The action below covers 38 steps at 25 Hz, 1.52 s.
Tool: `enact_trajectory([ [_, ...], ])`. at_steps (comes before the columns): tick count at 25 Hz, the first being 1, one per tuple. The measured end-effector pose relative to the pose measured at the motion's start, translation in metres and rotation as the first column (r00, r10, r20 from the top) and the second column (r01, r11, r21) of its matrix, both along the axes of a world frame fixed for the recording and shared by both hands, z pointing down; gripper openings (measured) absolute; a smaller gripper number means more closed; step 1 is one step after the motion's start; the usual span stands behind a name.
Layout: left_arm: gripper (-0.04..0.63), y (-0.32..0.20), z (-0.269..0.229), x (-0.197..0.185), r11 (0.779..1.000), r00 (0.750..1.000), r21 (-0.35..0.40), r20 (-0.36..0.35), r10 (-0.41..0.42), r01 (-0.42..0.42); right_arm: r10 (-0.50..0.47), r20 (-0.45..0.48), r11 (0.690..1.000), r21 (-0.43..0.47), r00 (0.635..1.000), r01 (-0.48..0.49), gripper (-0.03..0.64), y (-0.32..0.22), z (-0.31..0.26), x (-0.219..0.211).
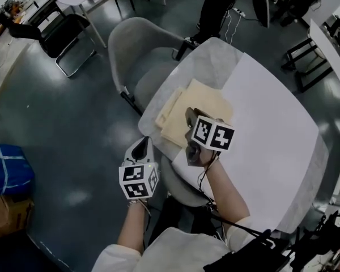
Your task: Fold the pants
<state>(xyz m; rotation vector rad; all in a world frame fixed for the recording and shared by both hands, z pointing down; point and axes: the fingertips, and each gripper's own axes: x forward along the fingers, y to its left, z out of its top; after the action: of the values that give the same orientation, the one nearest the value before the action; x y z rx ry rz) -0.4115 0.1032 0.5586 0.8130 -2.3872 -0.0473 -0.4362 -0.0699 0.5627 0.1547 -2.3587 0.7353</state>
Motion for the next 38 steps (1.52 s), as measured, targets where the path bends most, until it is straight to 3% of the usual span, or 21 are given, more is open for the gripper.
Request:
enact_trajectory([
  [7, 0.009, -0.024, -0.02, 0.018, 1.0, 0.999, 0.015, 0.033, 0.027, -0.027, 0.012, 0.002, 0.999, 0.051, 1.0, -0.012, 0.083, -0.025, -0.014, 0.039],
  [10, 0.009, -0.028, -0.03, 0.031, 0.999, 0.999, 0.025, 0.045, 0.028, -0.03, 0.016, 0.01, 0.993, 0.118, 1.0, -0.017, 0.059, -0.04, -0.029, 0.067],
  [14, 0.009, -0.045, -0.05, 0.054, 0.997, 0.996, 0.043, 0.067, 0.054, -0.057, 0.038, 0.033, 0.969, 0.243, 0.999, -0.044, -0.003, -0.067, -0.058, 0.117],
  [20, 0.009, -0.1, -0.089, 0.111, 0.986, 0.982, 0.06, 0.112, 0.151, -0.158, 0.102, 0.081, 0.923, 0.364, 0.992, -0.124, -0.006, -0.118, -0.103, 0.219],
  [28, 0.009, -0.168, -0.129, 0.186, 0.959, 0.946, 0.057, 0.19, 0.263, -0.278, 0.211, 0.119, 0.888, 0.391, 0.97, -0.241, -0.008, -0.169, -0.126, 0.326],
  [38, 0.009, -0.194, -0.146, 0.221, 0.952, 0.928, 0.036, 0.235, 0.288, -0.305, 0.188, 0.169, 0.864, 0.44, 0.967, -0.245, -0.009, -0.177, -0.145, 0.358],
])
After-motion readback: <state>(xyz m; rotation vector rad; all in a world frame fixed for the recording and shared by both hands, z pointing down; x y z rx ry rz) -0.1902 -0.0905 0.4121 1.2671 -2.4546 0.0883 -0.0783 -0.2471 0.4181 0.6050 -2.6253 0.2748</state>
